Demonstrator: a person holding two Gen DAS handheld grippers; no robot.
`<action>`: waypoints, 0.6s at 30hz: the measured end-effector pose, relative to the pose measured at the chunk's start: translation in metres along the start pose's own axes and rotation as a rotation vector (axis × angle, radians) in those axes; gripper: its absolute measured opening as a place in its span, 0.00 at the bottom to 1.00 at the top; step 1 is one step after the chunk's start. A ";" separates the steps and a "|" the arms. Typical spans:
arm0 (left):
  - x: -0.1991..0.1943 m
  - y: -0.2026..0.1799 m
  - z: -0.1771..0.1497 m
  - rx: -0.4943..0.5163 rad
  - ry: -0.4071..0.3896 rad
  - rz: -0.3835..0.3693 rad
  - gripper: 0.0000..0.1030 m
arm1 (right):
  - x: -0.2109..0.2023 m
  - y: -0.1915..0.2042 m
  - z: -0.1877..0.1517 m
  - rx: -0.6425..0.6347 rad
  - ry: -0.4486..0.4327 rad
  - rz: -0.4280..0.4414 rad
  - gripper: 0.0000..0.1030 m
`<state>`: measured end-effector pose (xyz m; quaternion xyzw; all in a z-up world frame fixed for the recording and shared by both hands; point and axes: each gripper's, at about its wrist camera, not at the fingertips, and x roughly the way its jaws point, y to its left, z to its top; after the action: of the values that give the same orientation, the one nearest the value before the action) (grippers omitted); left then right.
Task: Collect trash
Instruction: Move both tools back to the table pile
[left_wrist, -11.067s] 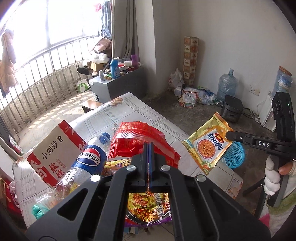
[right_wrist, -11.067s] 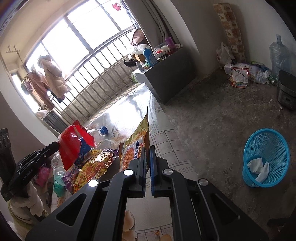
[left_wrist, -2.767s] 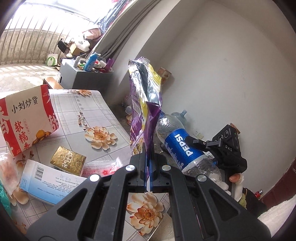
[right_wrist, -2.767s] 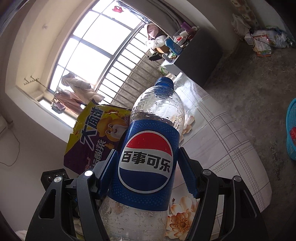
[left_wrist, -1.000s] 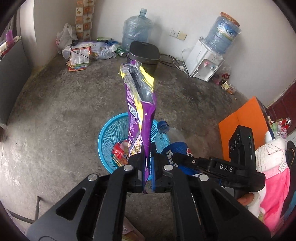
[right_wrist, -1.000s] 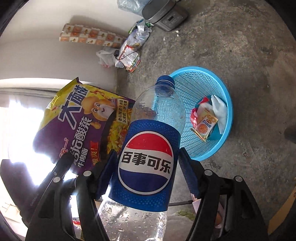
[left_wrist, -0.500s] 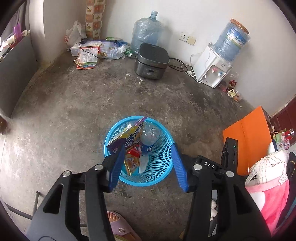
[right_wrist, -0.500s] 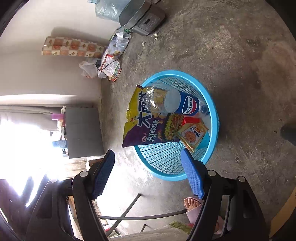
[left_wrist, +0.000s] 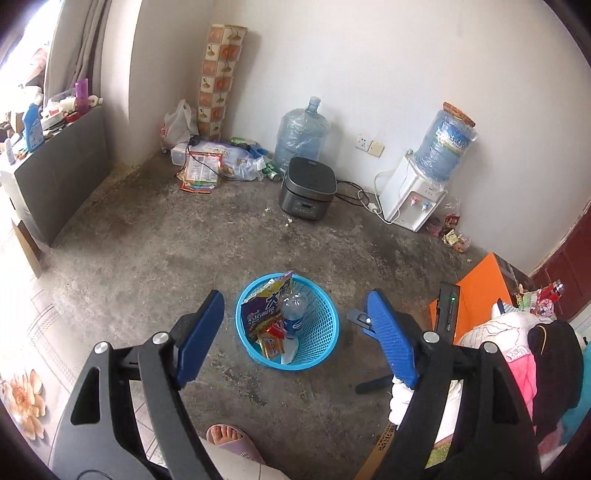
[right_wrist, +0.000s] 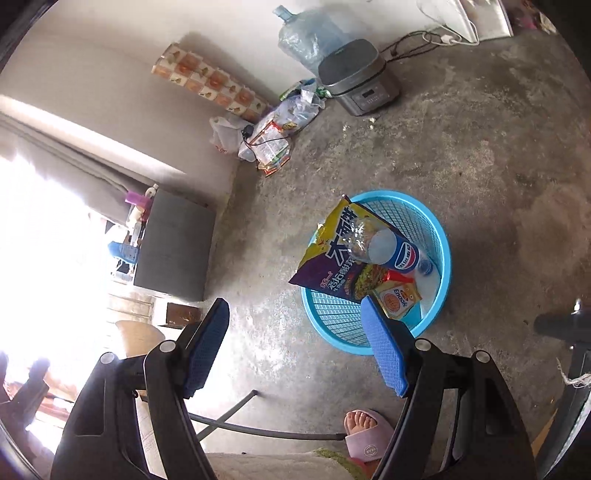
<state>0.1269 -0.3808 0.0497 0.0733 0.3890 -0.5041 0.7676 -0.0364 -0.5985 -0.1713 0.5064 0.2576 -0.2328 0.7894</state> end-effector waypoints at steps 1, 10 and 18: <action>-0.013 0.003 -0.002 -0.005 -0.021 0.008 0.76 | -0.006 0.012 -0.002 -0.041 -0.007 0.000 0.70; -0.117 0.032 -0.035 -0.076 -0.192 0.147 0.81 | -0.044 0.119 -0.045 -0.370 -0.012 0.057 0.70; -0.190 0.059 -0.080 -0.126 -0.275 0.313 0.83 | -0.060 0.194 -0.106 -0.586 0.070 0.132 0.70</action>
<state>0.0982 -0.1758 0.1053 0.0153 0.2954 -0.3588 0.8853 0.0216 -0.4213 -0.0385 0.2803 0.3075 -0.0792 0.9059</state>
